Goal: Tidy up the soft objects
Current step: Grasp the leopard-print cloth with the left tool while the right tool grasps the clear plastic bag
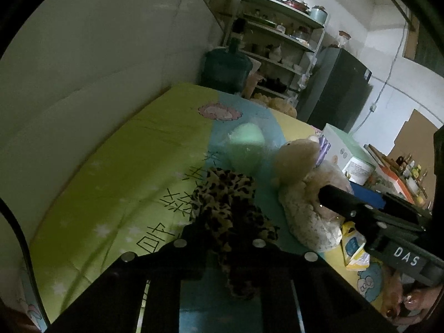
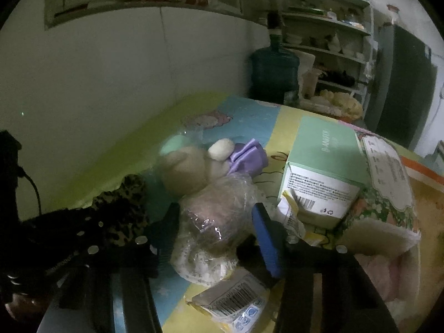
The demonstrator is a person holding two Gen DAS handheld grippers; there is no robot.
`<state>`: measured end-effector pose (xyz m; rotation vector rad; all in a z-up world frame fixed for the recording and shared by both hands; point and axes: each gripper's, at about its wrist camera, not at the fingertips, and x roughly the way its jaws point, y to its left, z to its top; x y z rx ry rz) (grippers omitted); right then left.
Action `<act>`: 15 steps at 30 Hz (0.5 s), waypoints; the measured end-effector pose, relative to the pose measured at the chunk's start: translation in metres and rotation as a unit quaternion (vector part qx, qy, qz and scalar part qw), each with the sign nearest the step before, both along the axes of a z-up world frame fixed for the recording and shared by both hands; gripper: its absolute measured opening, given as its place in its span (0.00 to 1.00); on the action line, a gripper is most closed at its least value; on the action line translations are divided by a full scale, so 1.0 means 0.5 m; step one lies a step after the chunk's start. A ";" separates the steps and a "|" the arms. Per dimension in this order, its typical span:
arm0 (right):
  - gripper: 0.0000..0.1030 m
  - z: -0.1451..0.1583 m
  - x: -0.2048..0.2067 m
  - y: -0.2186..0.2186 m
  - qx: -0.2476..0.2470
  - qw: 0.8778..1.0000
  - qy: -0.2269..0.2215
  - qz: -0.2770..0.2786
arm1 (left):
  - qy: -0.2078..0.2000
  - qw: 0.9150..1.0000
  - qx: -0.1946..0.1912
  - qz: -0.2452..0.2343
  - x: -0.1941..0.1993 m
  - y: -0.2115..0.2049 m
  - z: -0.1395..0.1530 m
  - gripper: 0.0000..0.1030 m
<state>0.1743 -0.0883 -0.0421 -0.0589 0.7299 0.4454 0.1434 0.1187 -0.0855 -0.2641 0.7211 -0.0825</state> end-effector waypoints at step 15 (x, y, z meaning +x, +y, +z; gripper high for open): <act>0.47 0.076 -0.037 -0.030 0.046 0.998 -0.036 0.020 | -0.050 0.999 0.014 -0.002 -0.023 -0.013 0.074 0.13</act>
